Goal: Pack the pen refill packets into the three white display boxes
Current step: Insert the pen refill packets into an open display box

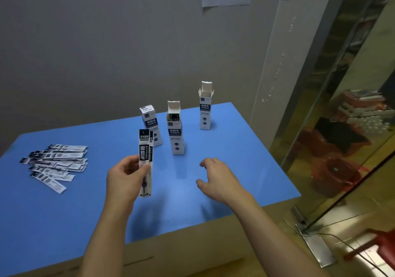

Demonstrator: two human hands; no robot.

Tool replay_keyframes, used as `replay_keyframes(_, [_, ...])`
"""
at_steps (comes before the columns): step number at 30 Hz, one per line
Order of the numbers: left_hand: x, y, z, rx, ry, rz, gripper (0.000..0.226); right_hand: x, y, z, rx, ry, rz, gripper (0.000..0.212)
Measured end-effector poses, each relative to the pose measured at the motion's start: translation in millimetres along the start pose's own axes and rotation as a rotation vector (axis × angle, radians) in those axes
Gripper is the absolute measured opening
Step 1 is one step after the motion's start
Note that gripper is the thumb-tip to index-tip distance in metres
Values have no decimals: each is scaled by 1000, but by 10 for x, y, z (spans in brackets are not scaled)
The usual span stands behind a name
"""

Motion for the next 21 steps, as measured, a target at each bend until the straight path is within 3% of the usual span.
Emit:
replay_keyframes(12, [-215,-366,26,-25,31,34,20,-40,-701,181,5,-89,-44,57])
replay_keyframes(21, [-407,-970,173,-70,90,-14,14,-50,-1653,55,13,-283,137,92])
Point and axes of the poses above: each hand's wrist, its own y-axis away from the middle knuckle, its own x-axis out of the back of the hand, z = x × y, the point moved 3 cm from there along -y, towards the middle knuckle, and after that the axes turned 4 degrees about x, right-handed, at the moved point
